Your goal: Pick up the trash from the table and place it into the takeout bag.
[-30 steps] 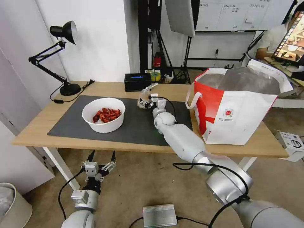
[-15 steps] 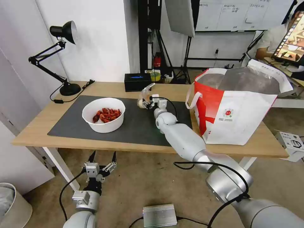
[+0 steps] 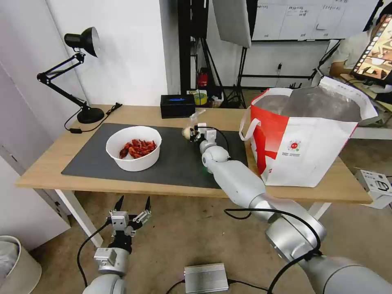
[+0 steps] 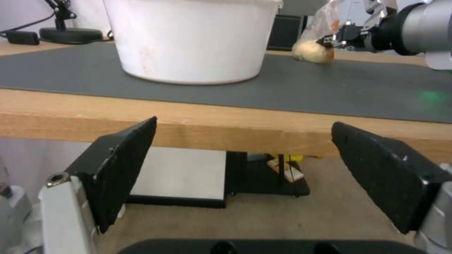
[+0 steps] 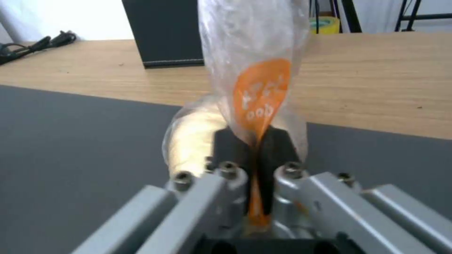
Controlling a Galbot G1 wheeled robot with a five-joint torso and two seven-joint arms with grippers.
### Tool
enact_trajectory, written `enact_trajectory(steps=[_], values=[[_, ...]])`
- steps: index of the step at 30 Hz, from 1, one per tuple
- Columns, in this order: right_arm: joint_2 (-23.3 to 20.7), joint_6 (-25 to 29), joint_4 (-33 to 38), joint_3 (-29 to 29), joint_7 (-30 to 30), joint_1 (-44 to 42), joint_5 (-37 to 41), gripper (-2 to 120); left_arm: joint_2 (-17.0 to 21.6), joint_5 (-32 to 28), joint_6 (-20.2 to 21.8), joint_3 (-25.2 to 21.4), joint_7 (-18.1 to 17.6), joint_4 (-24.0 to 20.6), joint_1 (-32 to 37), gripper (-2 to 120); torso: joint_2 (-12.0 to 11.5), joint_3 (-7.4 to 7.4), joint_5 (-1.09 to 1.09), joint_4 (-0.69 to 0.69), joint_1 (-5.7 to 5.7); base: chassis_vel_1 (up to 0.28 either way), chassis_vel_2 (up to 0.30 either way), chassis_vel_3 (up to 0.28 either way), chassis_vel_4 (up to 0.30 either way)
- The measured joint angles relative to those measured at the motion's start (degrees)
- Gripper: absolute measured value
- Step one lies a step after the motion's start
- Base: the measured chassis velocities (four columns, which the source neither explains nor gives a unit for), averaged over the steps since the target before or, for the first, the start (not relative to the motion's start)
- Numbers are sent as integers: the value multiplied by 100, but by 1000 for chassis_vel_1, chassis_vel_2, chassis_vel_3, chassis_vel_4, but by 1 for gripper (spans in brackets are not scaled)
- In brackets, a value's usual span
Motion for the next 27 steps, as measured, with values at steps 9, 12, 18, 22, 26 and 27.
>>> enact_trajectory(steps=[9,12,18,22,26,27], values=[[-15,93,179,6,27,-189,-105,0,-7,3,-63,-9,3,22,50,100,0,0,0,-1,0,0,0,0,0],[-24,183,316,-6,5,-264,-244,0,-3,-1,-78,-28,3,23,59,100,0,0,0,-1,0,0,0,0,0],[-91,395,566,-93,-65,-287,-562,0,40,-33,-89,-62,3,24,59,100,0,1,0,0,0,0,0,0,0],[-225,436,885,-197,-68,-314,-739,0,68,-69,-90,-80,4,25,40,100,0,0,0,0,0,0,0,0,0],[-525,551,1491,-294,-64,-464,-1101,0,80,-136,-90,-99,3,59,-26,100,0,0,0,0,0,0,0,0,0],[-631,621,1662,-314,-63,-516,-1250,0,84,-146,-90,-107,4,81,-47,100,0,0,0,0,0,0,0,0,0]])
